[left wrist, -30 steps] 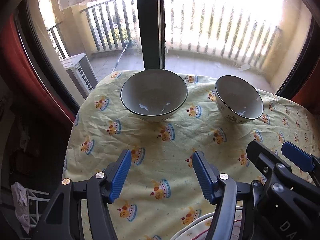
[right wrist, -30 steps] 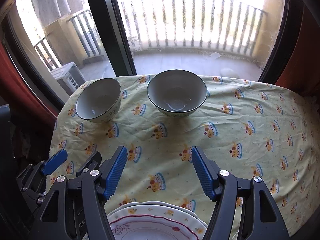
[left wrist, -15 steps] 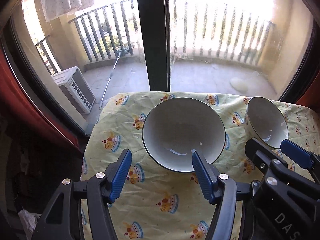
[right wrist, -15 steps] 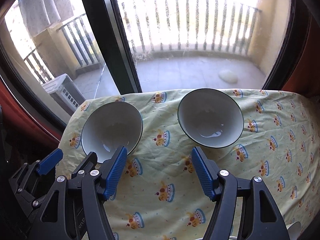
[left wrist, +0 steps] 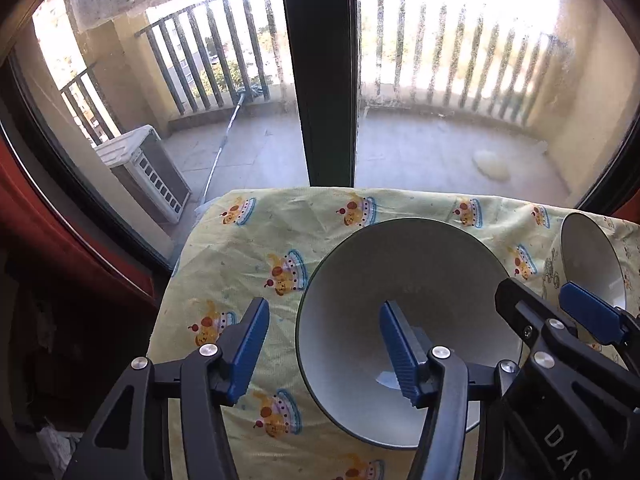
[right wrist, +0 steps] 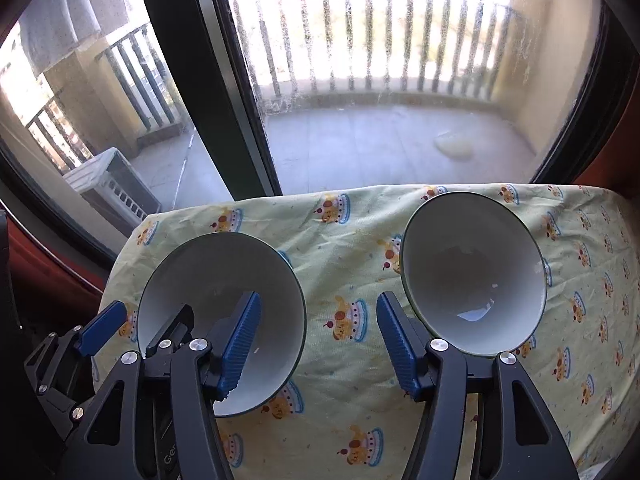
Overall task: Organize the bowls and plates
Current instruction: 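Move both grippers to the rim of a white bowl and grasp it, then lift the white bowl and carry it toward the plate stack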
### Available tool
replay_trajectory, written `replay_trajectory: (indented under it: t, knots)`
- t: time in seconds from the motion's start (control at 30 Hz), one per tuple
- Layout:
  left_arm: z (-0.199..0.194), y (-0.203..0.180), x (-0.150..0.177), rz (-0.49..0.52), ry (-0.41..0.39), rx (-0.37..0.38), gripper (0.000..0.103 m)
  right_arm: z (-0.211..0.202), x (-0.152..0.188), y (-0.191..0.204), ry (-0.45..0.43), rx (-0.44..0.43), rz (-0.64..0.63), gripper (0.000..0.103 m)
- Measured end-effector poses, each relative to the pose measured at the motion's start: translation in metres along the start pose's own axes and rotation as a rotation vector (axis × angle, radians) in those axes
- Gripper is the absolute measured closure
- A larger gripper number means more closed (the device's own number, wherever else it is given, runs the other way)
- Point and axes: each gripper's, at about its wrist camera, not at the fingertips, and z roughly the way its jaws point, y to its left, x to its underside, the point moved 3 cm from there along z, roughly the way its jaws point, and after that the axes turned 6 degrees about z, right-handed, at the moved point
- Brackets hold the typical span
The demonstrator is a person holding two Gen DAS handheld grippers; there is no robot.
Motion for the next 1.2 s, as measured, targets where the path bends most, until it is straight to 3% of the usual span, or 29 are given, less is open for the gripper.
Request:
replay_trajectory:
  t: [0.17,0.27,0.43,0.57,1.2]
  knots:
    - [0.012,-0.002,-0.003,-0.001,0.009,0.002,0.053,0.020,-0.005,0.003,0.026,0.003,0.000,0.058]
    - [0.017,0.001,-0.001,-0.059,0.024,0.021,0.062,0.025,-0.007,0.007,0.028,-0.003,-0.007,0.064]
    - [0.019,0.000,-0.002,-0.049,0.022,-0.011,0.074,0.034,-0.008,0.007,0.045,-0.018,0.017,0.071]
    - [0.019,0.001,0.002,-0.053,0.027,-0.002,0.077,0.039,-0.006,0.010,0.072,-0.053,0.011,0.082]
    - [-0.006,-0.023,0.037,-0.031,0.065,0.026,0.078,0.010,0.023,-0.006,0.079,-0.022,-0.054,0.084]
